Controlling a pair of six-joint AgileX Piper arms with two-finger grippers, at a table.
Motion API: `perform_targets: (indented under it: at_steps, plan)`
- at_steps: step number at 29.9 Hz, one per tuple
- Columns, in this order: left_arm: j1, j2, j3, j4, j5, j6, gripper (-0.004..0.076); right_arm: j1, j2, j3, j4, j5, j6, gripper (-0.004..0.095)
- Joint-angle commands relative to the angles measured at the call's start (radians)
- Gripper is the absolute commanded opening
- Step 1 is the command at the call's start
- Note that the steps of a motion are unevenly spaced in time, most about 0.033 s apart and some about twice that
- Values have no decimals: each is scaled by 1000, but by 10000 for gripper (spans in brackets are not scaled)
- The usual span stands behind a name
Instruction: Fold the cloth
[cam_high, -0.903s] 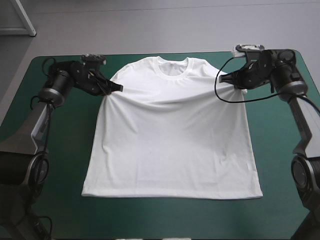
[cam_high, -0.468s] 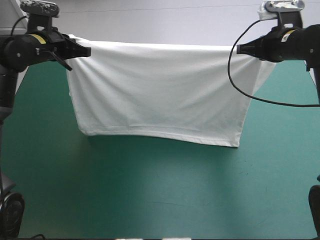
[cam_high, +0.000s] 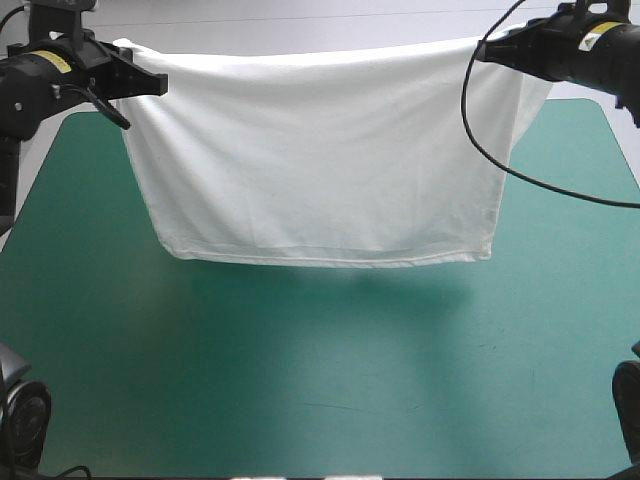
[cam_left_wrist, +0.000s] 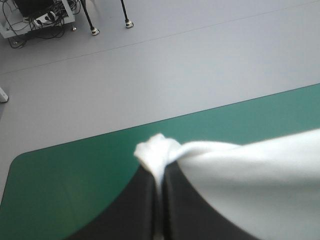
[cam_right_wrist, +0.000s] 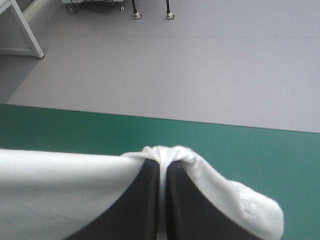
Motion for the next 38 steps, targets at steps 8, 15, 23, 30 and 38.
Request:
perform_targets:
  at_steps: [8, 15, 23, 30, 38]
  plan:
    - [0, 191, -249, 50, -172, 15, -9, -8, 109, -28, 50, -378, -22, -1]
    - [-2, 254, -327, 1, -47, 15, -9, -8, 127, -26, 46, -290, -22, -1]
    - [-2, 340, -167, -22, 233, 15, -9, -8, 296, -26, 50, 105, -24, -1]
    - [-2, 286, 182, -47, 233, 7, -9, -8, 287, 144, 97, 150, -34, -1]
    - [-2, 53, 635, -50, 148, -39, -9, -8, 61, 636, 87, 99, -94, -1]
